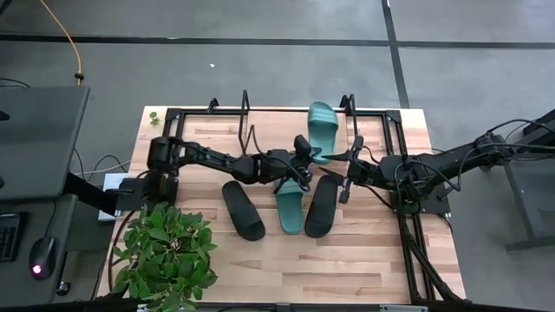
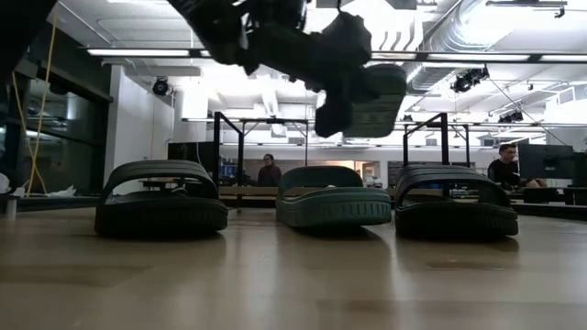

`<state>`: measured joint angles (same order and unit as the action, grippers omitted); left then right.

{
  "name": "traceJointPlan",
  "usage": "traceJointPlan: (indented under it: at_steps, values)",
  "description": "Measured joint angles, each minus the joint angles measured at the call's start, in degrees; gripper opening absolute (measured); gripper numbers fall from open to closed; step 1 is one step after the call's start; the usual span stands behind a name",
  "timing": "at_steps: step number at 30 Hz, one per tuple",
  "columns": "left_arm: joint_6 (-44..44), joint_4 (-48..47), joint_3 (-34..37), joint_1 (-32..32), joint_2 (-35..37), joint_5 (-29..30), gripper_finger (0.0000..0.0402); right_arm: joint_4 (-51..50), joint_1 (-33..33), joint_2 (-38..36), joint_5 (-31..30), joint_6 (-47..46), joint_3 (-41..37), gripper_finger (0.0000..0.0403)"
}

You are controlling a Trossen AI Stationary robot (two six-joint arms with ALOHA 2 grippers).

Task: Pick and place slides into the shelf
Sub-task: Put the bottom green slides on the shelf

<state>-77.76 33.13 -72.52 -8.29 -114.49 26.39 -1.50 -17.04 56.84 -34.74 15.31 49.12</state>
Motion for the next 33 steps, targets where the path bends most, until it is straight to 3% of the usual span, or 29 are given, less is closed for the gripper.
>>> traceJointPlan:
  at_steps: [9, 15, 23, 33]
  values:
    - [-1.49, -2.77, -6.52, -0.53, -4.77, -0.09, 0.0063, 0.00, -1.76, 0.00, 0.02, 0.08, 0.00, 0.0129]
    - [1.13, -3.40, -6.83, -2.94, -4.79, -2.41, 0.0080, 1.60, -2.87, 0.00, 0.01, 0.21, 0.00, 0.0129]
    - [6.73, -5.17, -6.83, -5.78, -4.79, -7.72, 0.0064, 1.97, -3.02, 0.00, -0.10, 0.83, 0.00, 0.0129]
    - [8.74, -3.95, -6.83, -6.38, -4.81, -9.37, 0.0074, 2.16, -3.02, 0.00, 0.04, 0.83, 0.00, 0.0129]
